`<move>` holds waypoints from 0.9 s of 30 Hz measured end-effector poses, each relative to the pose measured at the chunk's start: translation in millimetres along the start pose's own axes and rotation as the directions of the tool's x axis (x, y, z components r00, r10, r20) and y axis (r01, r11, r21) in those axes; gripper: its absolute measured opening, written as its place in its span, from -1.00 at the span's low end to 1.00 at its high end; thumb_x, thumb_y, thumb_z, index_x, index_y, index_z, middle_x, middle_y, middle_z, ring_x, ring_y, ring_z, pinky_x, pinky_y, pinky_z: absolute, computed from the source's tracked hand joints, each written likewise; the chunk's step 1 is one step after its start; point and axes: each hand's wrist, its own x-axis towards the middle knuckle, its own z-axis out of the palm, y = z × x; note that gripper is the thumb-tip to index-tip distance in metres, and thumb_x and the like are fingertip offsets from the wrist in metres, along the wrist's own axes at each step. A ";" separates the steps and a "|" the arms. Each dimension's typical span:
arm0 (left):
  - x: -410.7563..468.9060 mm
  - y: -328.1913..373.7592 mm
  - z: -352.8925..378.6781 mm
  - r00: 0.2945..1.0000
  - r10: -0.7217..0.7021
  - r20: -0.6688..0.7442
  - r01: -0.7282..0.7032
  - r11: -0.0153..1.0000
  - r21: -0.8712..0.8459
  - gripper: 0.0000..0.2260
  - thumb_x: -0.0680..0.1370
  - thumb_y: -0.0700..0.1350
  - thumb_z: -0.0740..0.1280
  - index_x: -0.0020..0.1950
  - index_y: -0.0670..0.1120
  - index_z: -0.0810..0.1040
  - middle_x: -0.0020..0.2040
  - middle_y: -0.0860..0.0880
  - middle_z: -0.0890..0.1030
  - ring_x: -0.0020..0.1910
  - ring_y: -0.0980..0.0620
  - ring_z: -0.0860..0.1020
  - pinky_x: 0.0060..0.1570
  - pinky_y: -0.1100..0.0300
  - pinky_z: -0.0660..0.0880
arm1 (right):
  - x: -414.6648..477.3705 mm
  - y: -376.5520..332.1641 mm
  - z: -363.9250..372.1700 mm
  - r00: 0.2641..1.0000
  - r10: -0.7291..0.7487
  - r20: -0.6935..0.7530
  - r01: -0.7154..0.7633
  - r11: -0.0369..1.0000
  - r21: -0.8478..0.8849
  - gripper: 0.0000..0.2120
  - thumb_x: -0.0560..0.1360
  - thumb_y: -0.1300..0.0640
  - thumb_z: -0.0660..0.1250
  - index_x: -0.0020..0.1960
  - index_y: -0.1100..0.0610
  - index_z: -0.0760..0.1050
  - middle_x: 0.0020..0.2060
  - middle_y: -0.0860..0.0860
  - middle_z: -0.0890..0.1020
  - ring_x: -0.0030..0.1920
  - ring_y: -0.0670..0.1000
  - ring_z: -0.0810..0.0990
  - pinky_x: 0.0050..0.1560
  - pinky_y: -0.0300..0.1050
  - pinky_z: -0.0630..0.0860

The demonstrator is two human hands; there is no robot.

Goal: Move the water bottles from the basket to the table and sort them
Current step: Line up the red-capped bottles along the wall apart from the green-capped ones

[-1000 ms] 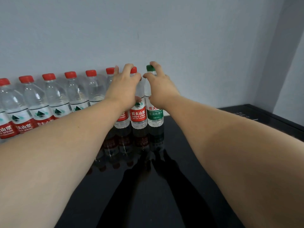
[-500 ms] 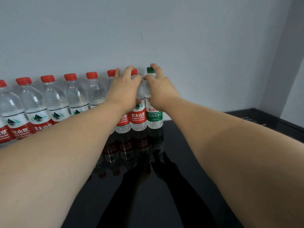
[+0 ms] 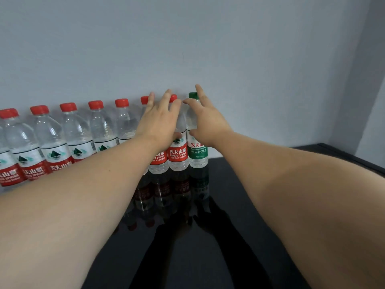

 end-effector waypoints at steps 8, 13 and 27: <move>-21.4 6.8 -47.6 0.999 -0.032 0.001 0.032 0.999 0.041 -0.37 0.52 -0.11 0.48 0.50 -0.12 0.28 0.65 -0.26 -0.06 0.62 -0.21 0.09 0.55 -0.07 -0.30 | -41.9 -21.0 -49.3 0.991 0.128 0.048 -0.125 0.990 -0.066 -0.19 0.54 0.45 0.29 0.63 -0.08 0.11 0.66 -0.14 -0.21 0.66 0.19 -0.04 0.35 0.07 0.44; -60.0 44.1 -109.9 0.989 -0.013 0.149 0.012 1.000 0.002 -0.50 0.53 -0.16 0.40 0.45 -0.14 0.39 0.54 -0.14 0.31 0.47 -0.17 0.38 0.61 -0.13 0.01 | -97.2 -41.7 -109.5 0.970 0.226 0.086 -0.209 0.964 -0.165 -0.33 0.59 0.38 0.23 0.61 0.01 0.17 0.68 -0.08 -0.12 0.63 0.15 0.13 0.33 0.13 0.46; -169.8 206.4 -253.0 0.979 0.155 0.131 -0.113 0.952 -0.283 -0.65 0.61 -0.05 0.38 0.38 -0.08 0.47 0.32 -0.06 0.48 0.14 -0.14 0.57 0.12 -0.03 0.52 | -293.5 -54.5 -270.2 0.925 0.369 -0.090 -0.379 0.885 -0.271 -0.48 0.54 0.31 0.25 0.49 0.12 0.35 0.55 0.06 0.29 0.41 0.21 0.41 0.14 0.12 0.49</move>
